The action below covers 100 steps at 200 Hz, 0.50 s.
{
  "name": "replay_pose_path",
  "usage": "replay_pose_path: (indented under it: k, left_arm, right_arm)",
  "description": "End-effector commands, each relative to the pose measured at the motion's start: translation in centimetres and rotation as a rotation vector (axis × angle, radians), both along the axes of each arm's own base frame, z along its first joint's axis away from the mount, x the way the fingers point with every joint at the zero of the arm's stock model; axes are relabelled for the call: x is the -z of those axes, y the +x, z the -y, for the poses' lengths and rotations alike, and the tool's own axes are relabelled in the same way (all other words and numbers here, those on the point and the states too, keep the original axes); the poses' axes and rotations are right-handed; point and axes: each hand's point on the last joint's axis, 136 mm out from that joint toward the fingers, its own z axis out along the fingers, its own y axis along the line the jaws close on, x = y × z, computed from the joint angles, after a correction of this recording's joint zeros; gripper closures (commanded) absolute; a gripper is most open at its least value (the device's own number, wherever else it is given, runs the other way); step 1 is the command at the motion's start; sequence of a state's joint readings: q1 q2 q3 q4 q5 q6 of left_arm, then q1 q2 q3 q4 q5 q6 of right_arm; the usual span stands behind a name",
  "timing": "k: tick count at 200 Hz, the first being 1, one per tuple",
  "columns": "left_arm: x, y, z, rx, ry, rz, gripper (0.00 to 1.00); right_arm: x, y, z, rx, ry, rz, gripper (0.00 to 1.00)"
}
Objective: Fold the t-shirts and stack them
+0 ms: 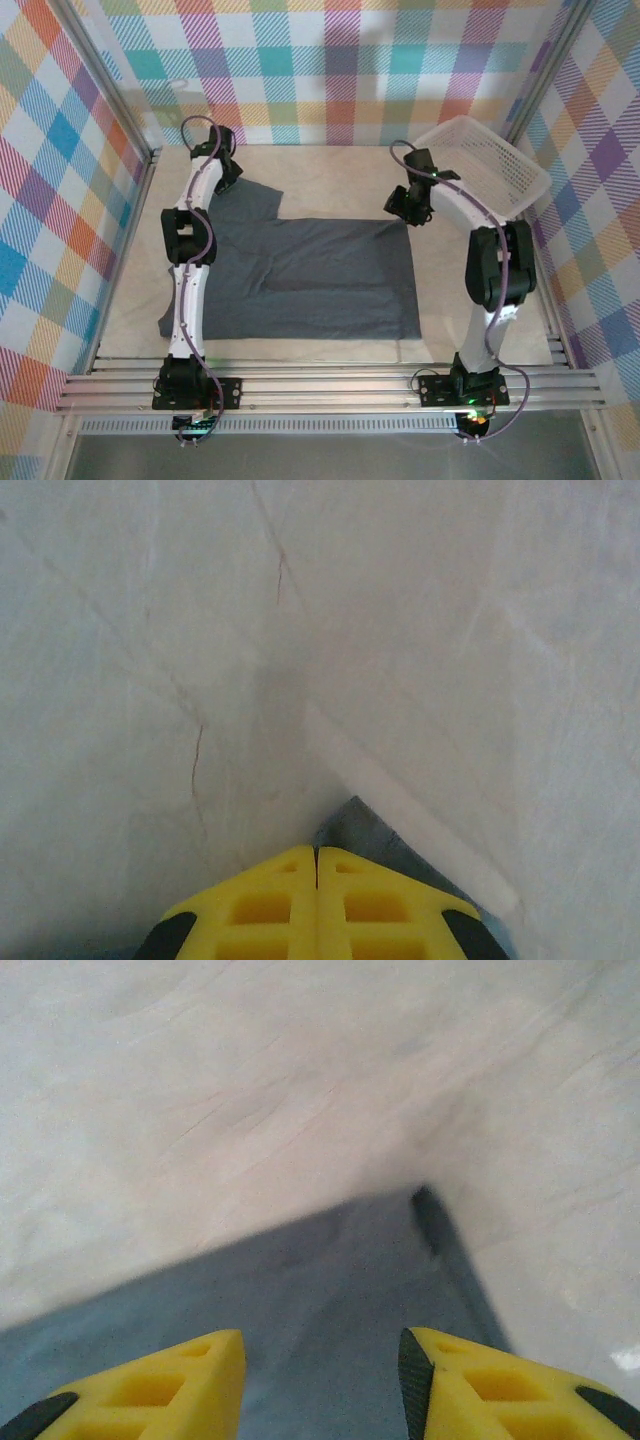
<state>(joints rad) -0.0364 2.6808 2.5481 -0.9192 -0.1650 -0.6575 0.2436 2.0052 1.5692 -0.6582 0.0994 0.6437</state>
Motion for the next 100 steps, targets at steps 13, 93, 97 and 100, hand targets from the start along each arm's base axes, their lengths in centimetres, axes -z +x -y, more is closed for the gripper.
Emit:
replay_pose_path:
  k: [13, 93, 97, 100]
  left_arm:
    - [-4.8, -1.6, 1.0, -0.003, -0.045, 0.013, 1.0]
    - [-5.8, -2.1, 1.7, 0.018, -0.081, 0.018, 1.0]
    - [-5.8, -2.1, 1.6, 0.016, -0.081, 0.018, 1.0]
    - [-5.7, -2.2, 1.6, 0.017, -0.08, 0.016, 1.0]
  right_arm:
    - [1.5, 2.1, 1.9, 0.03, -0.114, -0.017, 0.59]
    - [4.0, 1.2, 1.9, -0.005, -0.119, -0.127, 0.62]
    - [4.2, 1.1, 1.9, -0.004, -0.119, -0.133, 0.62]
    - [4.3, 1.1, 1.9, -0.005, -0.116, -0.134, 0.63]
